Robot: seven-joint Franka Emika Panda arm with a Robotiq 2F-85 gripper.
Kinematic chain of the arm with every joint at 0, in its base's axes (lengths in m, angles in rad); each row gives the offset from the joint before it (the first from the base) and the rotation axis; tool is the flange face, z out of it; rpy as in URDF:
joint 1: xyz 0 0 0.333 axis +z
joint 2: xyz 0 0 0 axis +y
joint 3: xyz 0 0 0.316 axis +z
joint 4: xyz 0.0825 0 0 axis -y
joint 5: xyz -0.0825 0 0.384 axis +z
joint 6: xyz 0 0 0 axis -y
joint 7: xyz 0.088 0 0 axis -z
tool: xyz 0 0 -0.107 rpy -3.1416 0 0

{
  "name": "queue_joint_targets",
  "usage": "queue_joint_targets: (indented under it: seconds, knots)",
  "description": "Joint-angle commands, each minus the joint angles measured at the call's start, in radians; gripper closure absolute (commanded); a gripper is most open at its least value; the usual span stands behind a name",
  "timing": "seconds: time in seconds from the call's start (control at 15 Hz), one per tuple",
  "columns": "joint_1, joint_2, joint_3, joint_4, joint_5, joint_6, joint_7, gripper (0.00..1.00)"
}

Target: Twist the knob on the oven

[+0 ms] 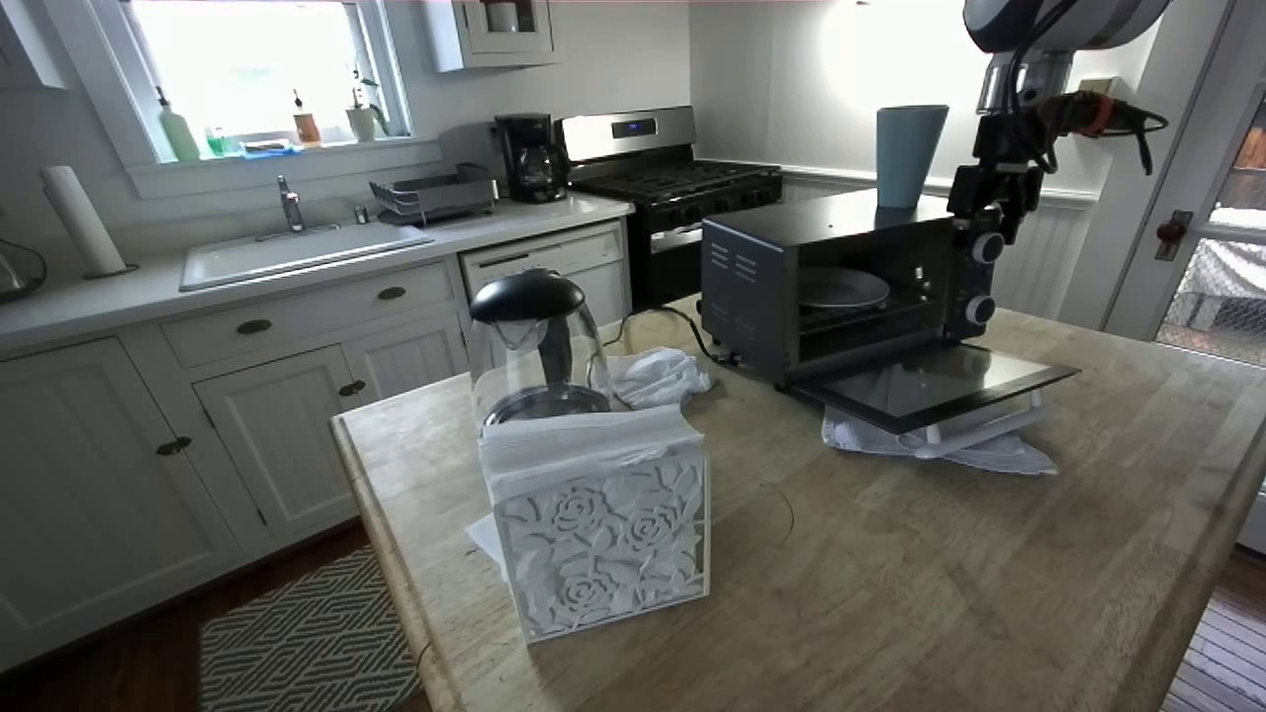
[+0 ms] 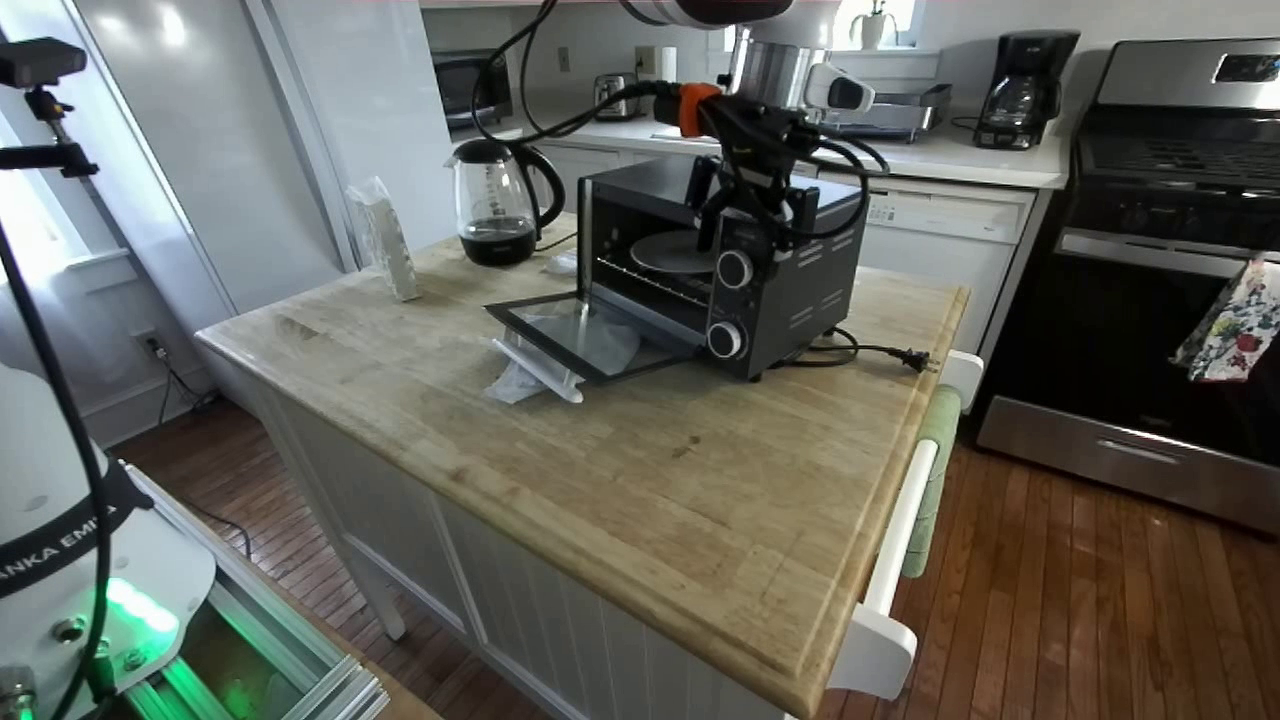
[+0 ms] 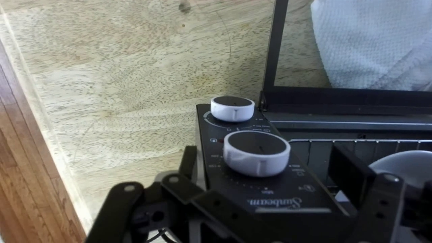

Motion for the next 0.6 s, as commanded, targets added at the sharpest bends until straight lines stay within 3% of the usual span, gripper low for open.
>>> queue_joint_targets:
  seconds: [0.0,0.33,0.53]
  knots:
    - [-0.024,0.000,0.002,0.022,0.027,0.016,0.038,0.00]
    - [-0.049,-0.006,0.011,0.012,0.042,0.010,-0.024,0.00]
    - [-0.026,-0.001,0.008,0.010,0.018,0.000,0.005,0.00]
